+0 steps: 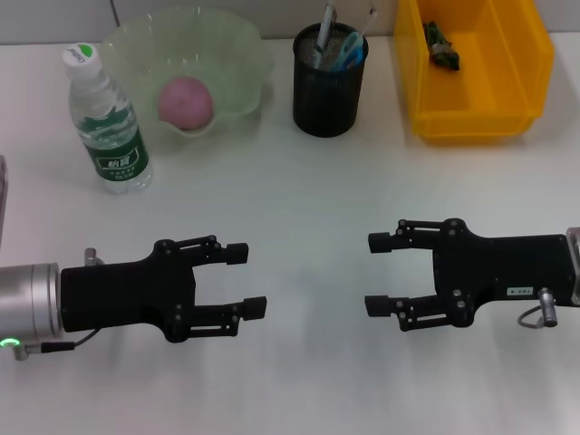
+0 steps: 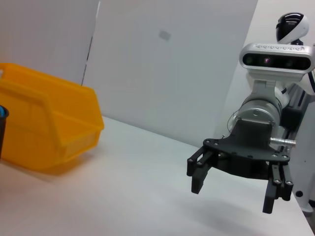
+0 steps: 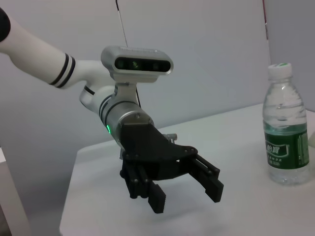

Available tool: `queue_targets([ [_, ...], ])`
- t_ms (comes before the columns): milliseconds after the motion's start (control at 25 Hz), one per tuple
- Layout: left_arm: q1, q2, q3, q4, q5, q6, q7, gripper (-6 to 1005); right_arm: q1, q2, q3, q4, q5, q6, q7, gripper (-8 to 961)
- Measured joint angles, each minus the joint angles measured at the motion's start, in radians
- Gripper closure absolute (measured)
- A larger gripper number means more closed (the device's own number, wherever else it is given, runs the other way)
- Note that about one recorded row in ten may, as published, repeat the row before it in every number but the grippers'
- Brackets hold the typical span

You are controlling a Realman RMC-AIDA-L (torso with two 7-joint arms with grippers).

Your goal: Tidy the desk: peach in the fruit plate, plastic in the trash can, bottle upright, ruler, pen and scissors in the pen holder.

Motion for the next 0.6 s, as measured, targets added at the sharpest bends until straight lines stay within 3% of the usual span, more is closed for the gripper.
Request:
queue_targets([
  [600, -0.006, 0.003, 0.0, 0.002, 0.034, 0.001, 0.002, 218, 0.011, 0.005, -0.003, 0.006, -0.006, 0.009, -0.004, 152],
])
